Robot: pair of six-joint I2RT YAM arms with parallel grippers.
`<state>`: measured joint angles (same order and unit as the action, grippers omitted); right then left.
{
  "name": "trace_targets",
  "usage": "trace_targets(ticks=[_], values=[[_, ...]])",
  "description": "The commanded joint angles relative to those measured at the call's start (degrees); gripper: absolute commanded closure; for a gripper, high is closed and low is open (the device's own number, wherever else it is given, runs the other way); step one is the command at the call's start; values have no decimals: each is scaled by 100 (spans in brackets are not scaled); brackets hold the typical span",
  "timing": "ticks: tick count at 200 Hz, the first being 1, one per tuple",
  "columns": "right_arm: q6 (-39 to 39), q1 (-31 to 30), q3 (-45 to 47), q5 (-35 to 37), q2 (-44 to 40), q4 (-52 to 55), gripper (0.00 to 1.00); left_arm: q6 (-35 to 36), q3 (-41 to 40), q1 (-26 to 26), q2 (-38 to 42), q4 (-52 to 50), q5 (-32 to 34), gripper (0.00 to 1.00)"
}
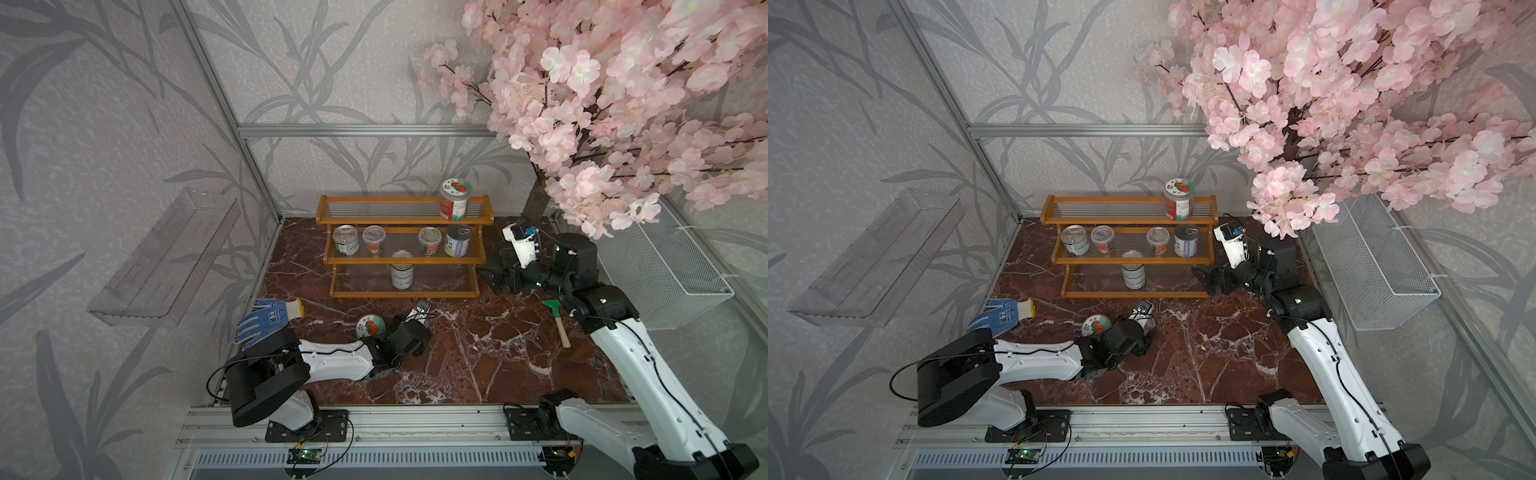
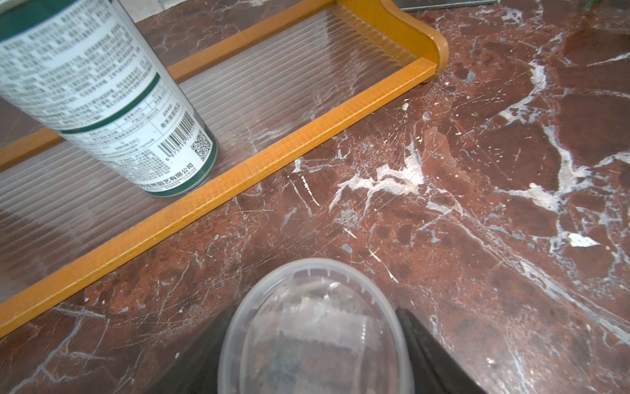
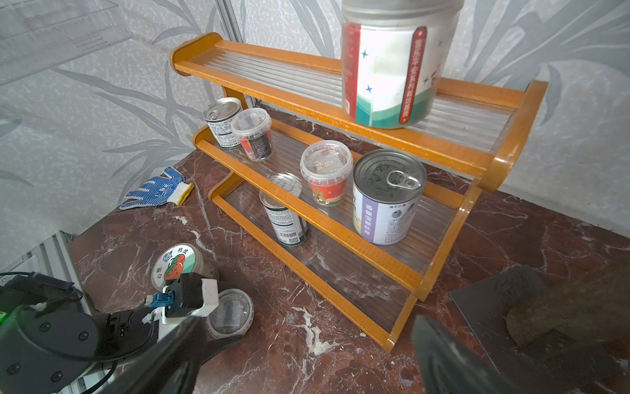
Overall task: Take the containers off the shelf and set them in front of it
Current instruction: Place the container at the center of the board.
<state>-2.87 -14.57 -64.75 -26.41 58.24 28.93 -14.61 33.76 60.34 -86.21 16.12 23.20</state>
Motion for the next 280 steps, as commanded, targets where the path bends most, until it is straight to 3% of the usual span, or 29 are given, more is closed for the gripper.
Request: trace_targets(ticks=[1, 87, 140, 200, 243, 280], values=[[-37, 26, -118, -118, 37, 89, 1, -233, 187, 31, -88, -147, 266, 29], [-50, 24, -113, -184, 135, 43, 1, -252, -97, 31, 105, -250, 236, 22], [-6, 24, -82, -253, 167, 14, 1, -201, 87, 31, 286, -453, 352, 10], [32, 33, -32, -285, 178, -101, 1, -47, 350, 31, 524, -644, 375, 6], [67, 34, -49, -364, 187, -94, 1, 34, 770, 23, 710, -1376, 825, 5], [162, 36, -109, -421, 230, -168, 1, 557, 1086, -119, 1319, -1866, 390, 1]])
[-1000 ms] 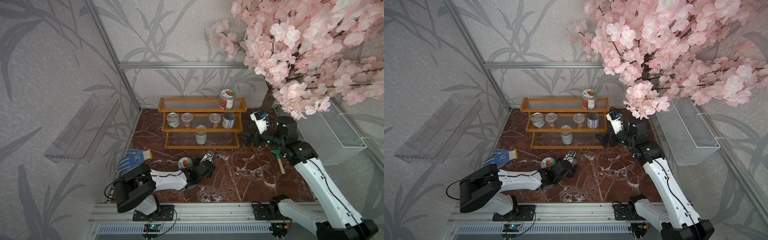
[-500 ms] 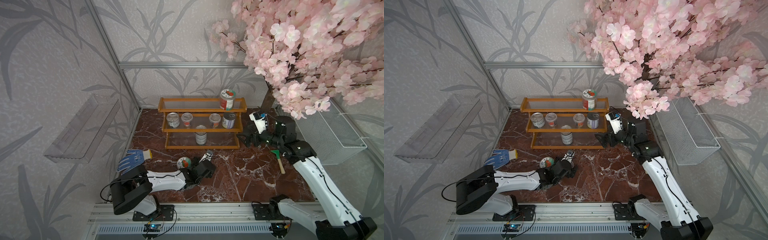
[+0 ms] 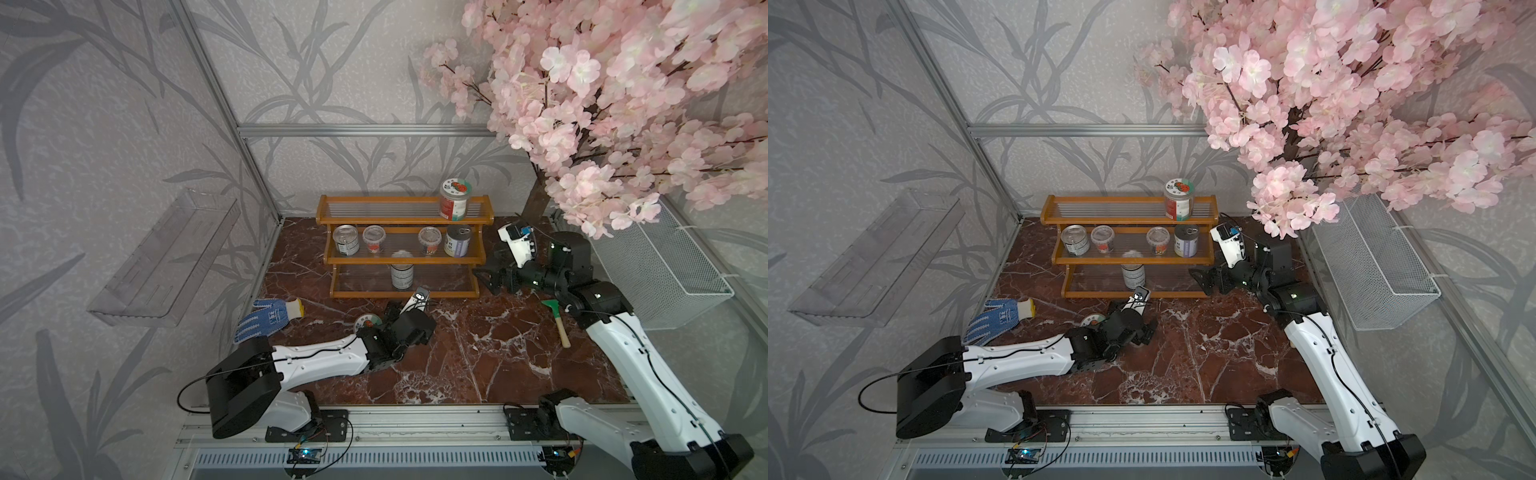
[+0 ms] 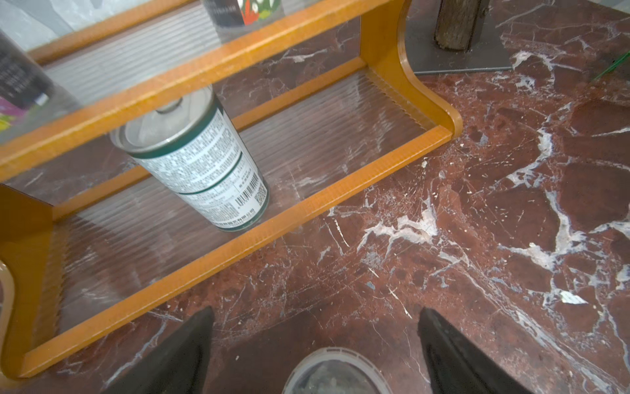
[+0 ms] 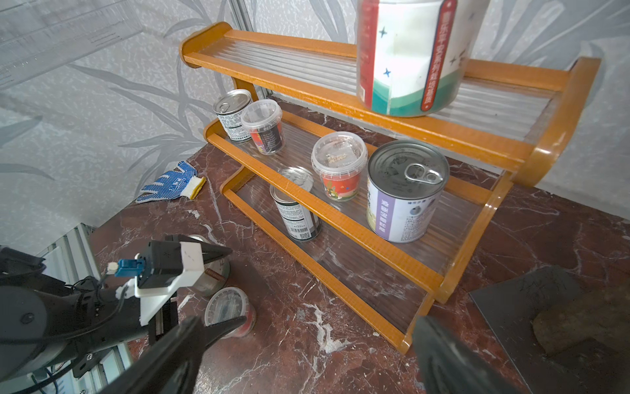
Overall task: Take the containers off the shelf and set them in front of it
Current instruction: 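Place the container at the center of the board, then pick up a container from the shelf.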
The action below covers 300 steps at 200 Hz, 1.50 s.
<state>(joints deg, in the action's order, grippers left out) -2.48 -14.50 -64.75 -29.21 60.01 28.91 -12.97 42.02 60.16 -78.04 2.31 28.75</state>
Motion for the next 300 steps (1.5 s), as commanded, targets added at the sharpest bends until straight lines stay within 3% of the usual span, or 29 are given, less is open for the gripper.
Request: trace_targets(ticks=[1, 27, 58, 91, 148, 175, 243, 300], values=[[128, 28, -108, -144, 54, -170, 1, 397, 257, -110, 523, -485, -176, 1], [289, 27, -264, -213, 119, -319, 1, 723, 304, -493, 1163, -509, -849, 1], [518, -21, -558, -23, 323, -515, 1, 961, 482, -1491, 1671, -526, -2126, 0], [422, -374, -1155, 771, 806, -510, 1, 1151, 771, -2217, 1754, -512, -2891, 0], [300, -819, -2059, 2067, 1790, -978, 1, 1011, 1150, -2833, 1626, -143, -3729, 0], [421, -865, -2428, 2568, 2179, -1170, 1, 941, 1177, -2955, 1642, -78, -3840, 0], [545, -818, -3351, 2179, 3142, -1177, 1, 784, 1006, -3051, 1856, 11, -3996, 0], [672, -821, -3894, 2308, 3686, -914, 1, 674, 907, -3070, 1945, 45, -4063, 0]])
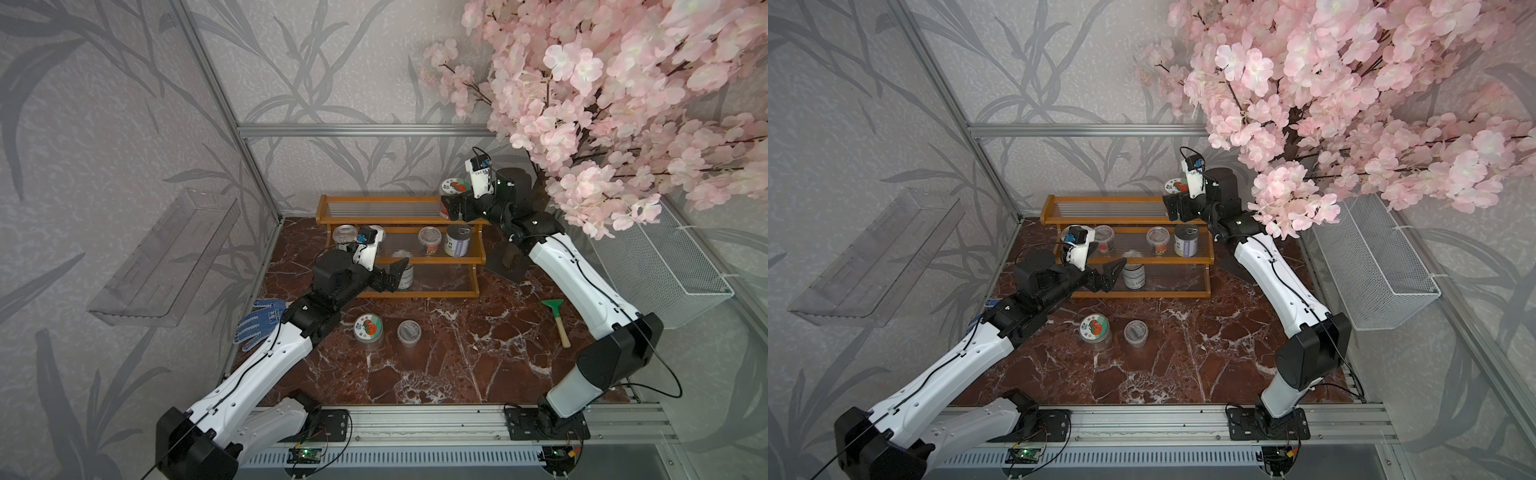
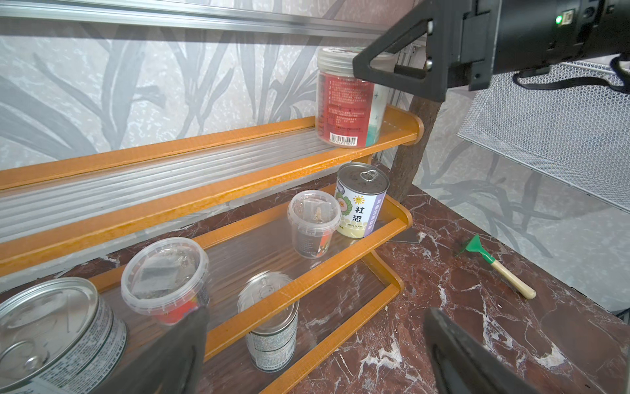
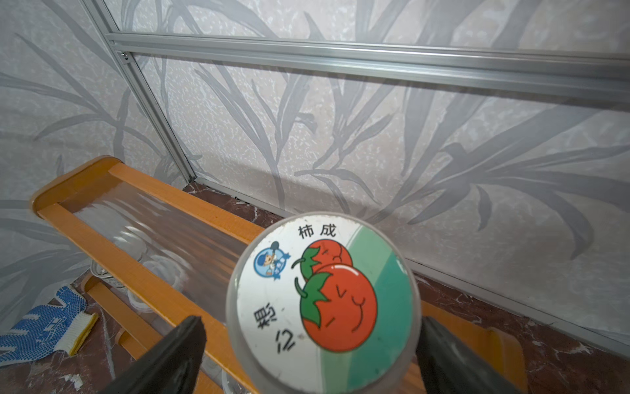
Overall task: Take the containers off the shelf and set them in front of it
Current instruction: 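Pick up a container from the shelf.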
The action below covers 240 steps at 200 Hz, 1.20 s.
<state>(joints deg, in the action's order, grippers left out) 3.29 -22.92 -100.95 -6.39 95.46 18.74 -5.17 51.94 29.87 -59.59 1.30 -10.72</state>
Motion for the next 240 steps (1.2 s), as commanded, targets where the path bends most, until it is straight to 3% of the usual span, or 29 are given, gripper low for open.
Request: trace_targets(ticks=[1, 98, 161, 240], values=[[103, 18, -285, 25, 145, 103, 1, -107, -87, -37, 99, 149, -119, 0], [164, 21, -648, 64, 553, 508, 0, -415, -213, -39, 123, 465, -133, 0], [116, 24, -509, -152, 435, 254, 23, -441, -211, -42, 113, 432, -142, 0], [-254, -301, -213, -770, -454, 85, 26, -381, -154, -48, 89, 395, -118, 0]])
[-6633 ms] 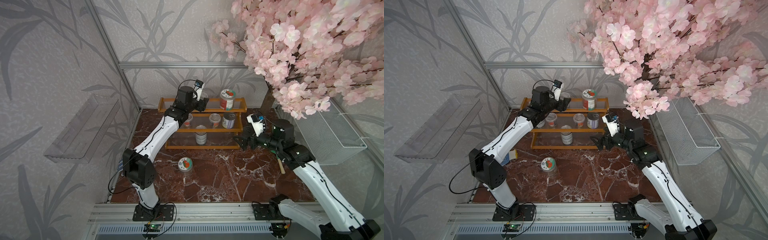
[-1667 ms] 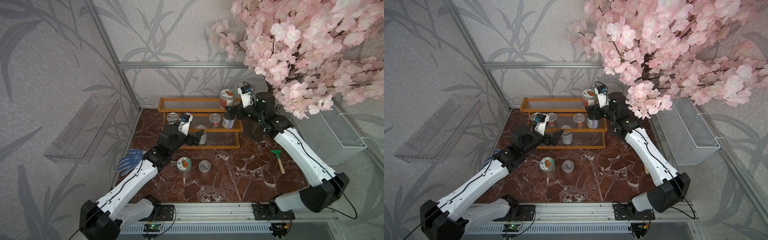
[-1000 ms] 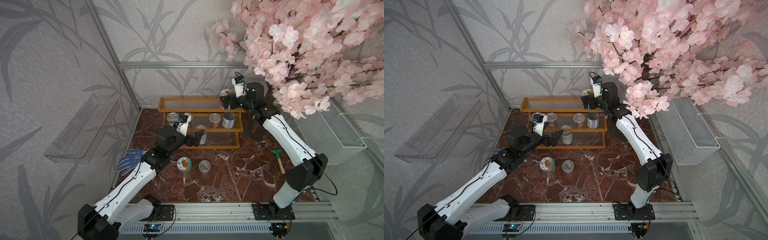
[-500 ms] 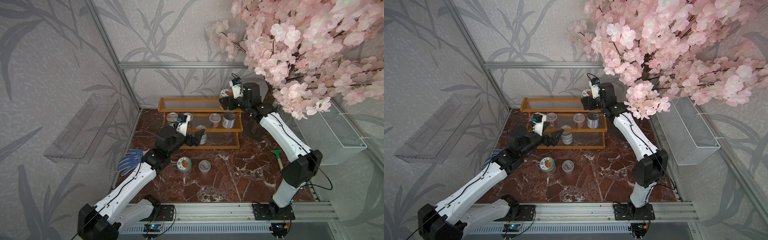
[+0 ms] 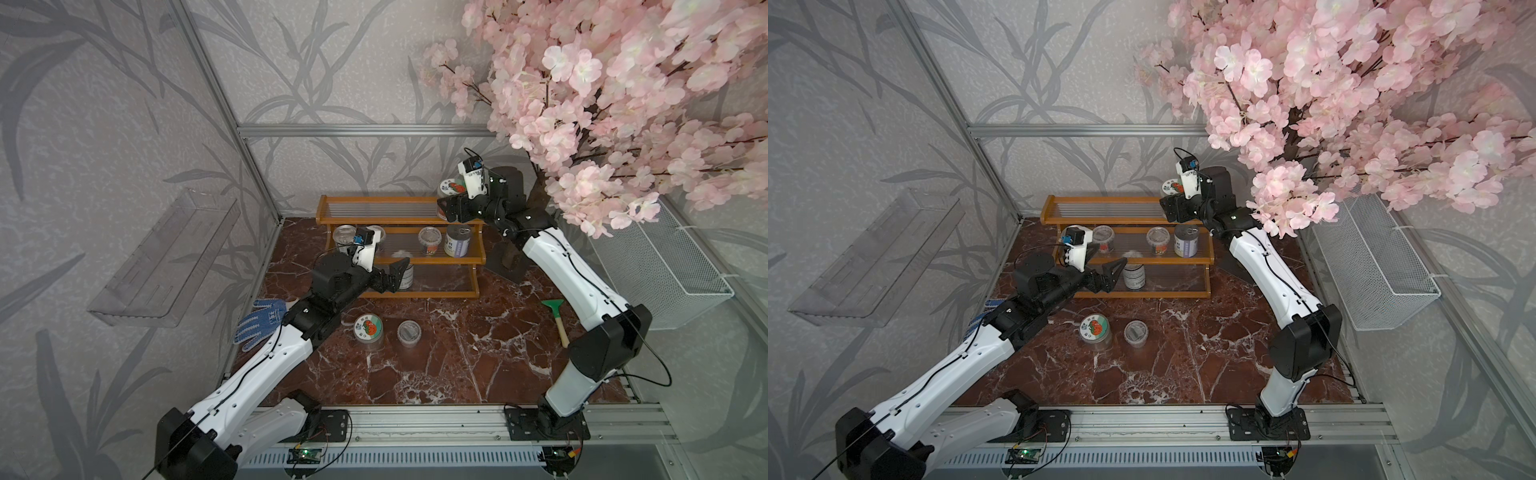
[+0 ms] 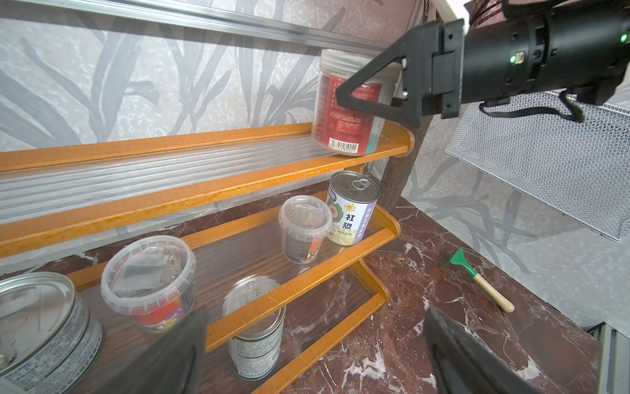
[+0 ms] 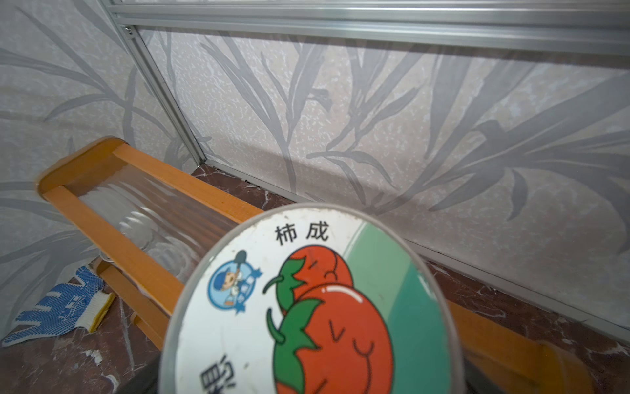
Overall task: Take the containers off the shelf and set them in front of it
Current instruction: 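Pick up a container from the shelf, then place the container at the center of the board.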
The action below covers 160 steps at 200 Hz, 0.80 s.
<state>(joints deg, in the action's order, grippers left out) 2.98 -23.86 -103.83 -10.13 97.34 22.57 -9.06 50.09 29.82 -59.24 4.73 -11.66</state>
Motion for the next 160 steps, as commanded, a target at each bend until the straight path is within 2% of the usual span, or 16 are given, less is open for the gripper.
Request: trace_targets(ticks=[1, 42, 69, 121, 160], values=[[-239, -216, 88, -403, -662, -293, 26, 13, 34, -45, 58, 53, -18, 0], [-473, -597, 980, -701, -1658, 78, 25, 55, -40, -119, 140, -54, -48, 0], [-252, -642, 2189, -640, -2618, 16, 25, 80, -144, -157, 259, -187, -29, 0], [97, -1058, 4489, -149, -4010, -613, 25, 31, -328, -213, 387, -324, -49, 0], [324, -1429, 6167, 38, -4433, -1588, 24, 35, -306, -214, 348, -403, -82, 0]])
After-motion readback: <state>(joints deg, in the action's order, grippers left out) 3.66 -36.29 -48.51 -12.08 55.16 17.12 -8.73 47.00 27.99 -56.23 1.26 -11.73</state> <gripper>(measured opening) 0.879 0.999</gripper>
